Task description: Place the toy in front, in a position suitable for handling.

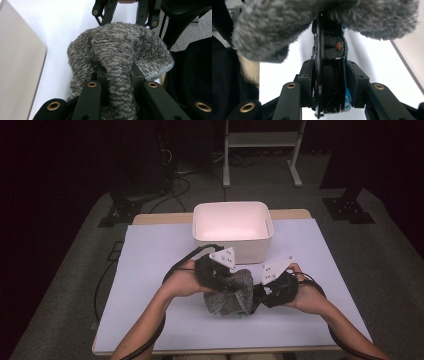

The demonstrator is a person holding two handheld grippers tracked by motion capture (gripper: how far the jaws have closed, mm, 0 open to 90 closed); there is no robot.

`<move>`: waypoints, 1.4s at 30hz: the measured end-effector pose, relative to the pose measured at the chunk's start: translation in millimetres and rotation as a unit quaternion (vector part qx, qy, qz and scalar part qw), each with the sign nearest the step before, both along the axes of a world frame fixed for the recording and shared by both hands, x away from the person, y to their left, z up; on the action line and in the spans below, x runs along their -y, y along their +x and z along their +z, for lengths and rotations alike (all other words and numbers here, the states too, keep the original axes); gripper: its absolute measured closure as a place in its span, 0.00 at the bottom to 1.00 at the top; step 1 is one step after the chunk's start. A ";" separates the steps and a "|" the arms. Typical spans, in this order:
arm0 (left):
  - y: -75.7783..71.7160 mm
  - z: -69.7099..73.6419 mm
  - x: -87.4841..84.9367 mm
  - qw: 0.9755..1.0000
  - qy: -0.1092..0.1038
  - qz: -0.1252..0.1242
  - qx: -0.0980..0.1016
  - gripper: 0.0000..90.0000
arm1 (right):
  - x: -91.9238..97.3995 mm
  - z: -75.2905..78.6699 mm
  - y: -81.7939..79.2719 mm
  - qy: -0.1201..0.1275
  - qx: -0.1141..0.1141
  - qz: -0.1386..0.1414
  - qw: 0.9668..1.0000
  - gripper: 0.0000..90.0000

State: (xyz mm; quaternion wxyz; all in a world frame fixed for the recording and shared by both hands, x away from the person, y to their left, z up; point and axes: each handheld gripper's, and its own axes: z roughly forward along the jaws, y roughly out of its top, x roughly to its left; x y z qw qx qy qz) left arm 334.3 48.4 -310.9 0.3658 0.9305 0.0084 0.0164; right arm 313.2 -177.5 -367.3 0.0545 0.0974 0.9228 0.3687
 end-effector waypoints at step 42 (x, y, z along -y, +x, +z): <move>-0.2 -8.1 5.6 1.000 -0.009 -0.012 -0.012 0.84 | 0.5 7.0 4.8 -0.058 -0.034 0.005 0.998 0.62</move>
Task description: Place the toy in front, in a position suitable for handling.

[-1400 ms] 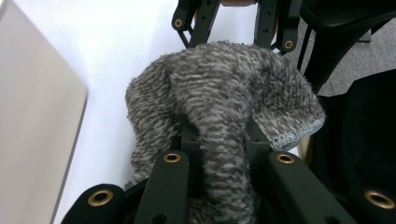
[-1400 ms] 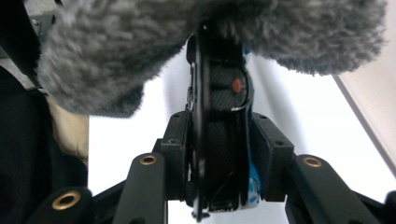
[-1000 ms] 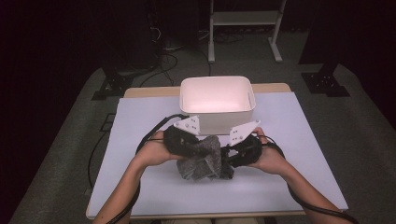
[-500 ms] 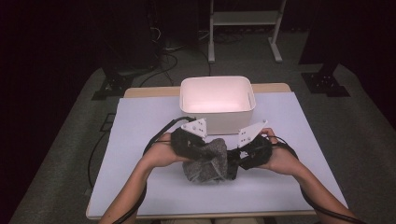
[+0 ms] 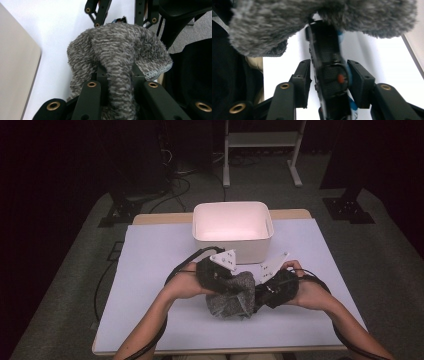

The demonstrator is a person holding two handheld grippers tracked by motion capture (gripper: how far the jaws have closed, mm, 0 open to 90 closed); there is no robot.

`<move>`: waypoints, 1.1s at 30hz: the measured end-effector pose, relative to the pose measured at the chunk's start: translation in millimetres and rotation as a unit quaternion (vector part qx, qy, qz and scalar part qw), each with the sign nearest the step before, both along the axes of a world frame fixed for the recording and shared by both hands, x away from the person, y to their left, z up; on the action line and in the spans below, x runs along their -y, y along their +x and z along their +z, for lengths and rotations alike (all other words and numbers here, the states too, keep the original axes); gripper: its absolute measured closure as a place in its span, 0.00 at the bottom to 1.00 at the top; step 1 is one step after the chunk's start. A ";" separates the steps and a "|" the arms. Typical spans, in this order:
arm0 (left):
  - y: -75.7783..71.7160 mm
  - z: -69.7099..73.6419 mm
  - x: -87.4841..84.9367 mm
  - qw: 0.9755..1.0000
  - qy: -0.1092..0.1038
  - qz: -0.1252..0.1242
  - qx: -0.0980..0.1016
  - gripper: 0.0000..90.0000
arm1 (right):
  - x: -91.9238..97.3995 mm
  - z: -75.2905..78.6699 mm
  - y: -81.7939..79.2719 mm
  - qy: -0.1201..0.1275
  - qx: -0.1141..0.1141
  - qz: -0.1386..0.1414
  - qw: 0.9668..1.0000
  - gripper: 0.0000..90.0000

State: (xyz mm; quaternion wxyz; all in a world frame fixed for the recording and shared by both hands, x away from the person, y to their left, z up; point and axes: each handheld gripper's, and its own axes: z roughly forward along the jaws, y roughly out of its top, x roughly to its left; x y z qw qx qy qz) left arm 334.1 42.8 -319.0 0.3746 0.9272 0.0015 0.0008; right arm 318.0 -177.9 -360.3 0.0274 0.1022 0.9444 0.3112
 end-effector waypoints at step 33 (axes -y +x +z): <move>-0.8 -5.8 -5.5 1.000 0.004 0.006 -0.007 0.84 | 9.0 -17.7 -1.5 0.011 0.015 -0.013 1.000 0.66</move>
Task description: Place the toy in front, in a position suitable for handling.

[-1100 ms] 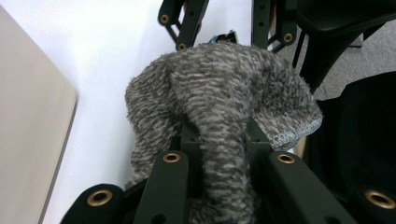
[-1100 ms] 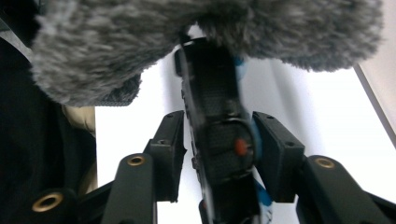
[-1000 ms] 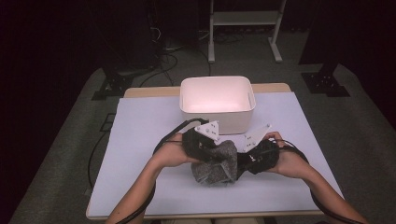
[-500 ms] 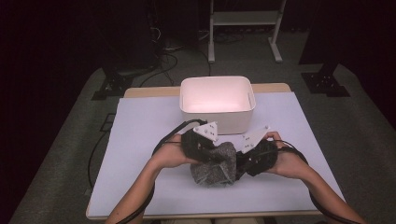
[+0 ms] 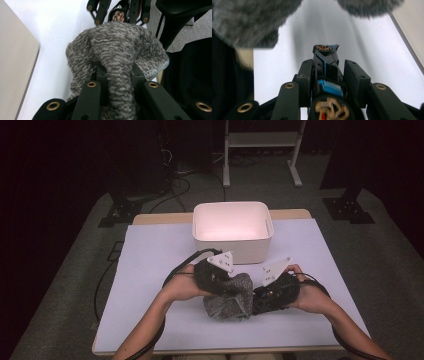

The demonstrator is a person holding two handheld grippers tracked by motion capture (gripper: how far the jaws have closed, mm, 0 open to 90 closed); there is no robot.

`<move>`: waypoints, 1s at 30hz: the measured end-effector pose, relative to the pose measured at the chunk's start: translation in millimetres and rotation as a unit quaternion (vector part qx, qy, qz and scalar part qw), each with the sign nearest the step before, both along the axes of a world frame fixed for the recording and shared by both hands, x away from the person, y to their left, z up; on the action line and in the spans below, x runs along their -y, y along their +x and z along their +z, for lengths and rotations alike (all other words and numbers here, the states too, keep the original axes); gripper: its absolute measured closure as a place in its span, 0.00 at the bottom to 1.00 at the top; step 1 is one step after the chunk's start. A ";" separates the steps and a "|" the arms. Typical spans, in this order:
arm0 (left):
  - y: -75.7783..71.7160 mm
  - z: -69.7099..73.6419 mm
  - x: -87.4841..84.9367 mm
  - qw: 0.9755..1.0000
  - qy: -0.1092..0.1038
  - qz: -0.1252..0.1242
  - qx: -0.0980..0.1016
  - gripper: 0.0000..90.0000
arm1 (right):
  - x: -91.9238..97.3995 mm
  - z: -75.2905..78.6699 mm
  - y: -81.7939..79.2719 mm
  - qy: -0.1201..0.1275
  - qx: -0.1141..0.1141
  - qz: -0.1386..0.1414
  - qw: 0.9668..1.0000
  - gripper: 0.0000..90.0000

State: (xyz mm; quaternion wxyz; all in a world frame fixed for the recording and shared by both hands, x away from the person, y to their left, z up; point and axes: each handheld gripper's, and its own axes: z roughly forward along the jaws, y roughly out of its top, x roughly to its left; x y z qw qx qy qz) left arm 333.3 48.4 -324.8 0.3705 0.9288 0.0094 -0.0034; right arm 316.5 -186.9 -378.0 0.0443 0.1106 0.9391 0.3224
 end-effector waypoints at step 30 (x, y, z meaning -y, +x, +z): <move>1.1 -5.0 14.0 1.000 0.004 -0.015 -0.007 0.84 | 64.5 -66.6 -27.3 0.062 -0.026 -0.067 0.996 0.62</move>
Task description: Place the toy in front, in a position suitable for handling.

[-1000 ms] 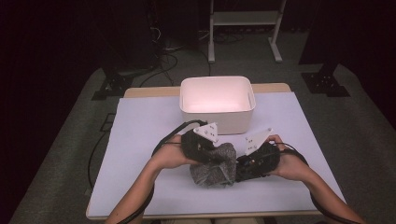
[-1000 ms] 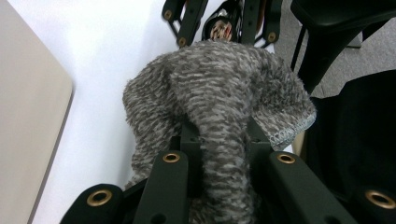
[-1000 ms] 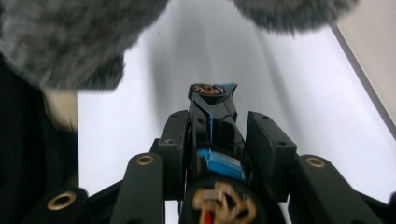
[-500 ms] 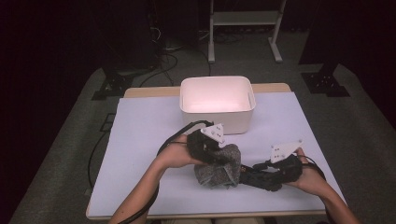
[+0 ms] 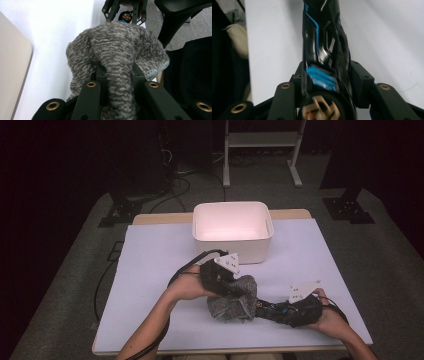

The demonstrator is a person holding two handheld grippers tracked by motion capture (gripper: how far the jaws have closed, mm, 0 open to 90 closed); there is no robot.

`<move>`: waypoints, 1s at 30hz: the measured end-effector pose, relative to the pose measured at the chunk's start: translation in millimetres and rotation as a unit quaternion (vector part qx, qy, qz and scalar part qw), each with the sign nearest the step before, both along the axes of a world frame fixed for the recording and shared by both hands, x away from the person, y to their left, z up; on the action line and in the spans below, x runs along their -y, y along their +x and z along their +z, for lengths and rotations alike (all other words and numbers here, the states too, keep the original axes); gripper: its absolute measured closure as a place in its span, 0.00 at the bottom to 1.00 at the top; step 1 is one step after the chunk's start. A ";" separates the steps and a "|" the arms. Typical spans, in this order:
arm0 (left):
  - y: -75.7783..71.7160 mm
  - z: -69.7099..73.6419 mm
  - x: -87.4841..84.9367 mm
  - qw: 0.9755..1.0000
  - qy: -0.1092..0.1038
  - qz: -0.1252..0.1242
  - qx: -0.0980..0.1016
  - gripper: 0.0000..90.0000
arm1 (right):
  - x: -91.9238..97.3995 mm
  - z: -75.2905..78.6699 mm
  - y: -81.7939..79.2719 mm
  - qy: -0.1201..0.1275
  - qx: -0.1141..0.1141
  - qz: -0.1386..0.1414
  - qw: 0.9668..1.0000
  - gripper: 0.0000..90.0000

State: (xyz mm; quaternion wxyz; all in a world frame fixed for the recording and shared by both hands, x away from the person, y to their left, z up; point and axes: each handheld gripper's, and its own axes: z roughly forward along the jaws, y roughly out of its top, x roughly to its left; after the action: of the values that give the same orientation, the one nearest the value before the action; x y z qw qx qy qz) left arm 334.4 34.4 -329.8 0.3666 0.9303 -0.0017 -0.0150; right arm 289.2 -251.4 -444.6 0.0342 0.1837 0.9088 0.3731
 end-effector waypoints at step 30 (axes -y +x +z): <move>1.2 -40.1 -14.1 0.997 0.072 0.022 -0.007 0.84 | -92.1 -2.7 30.4 0.033 0.018 0.104 0.994 0.44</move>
State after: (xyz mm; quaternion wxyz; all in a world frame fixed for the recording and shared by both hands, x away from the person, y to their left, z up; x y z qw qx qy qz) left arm 335.5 48.6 -369.9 0.2990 0.9539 0.0221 -0.0138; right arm 319.6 -159.3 -447.2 0.0053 0.0823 0.9095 0.4075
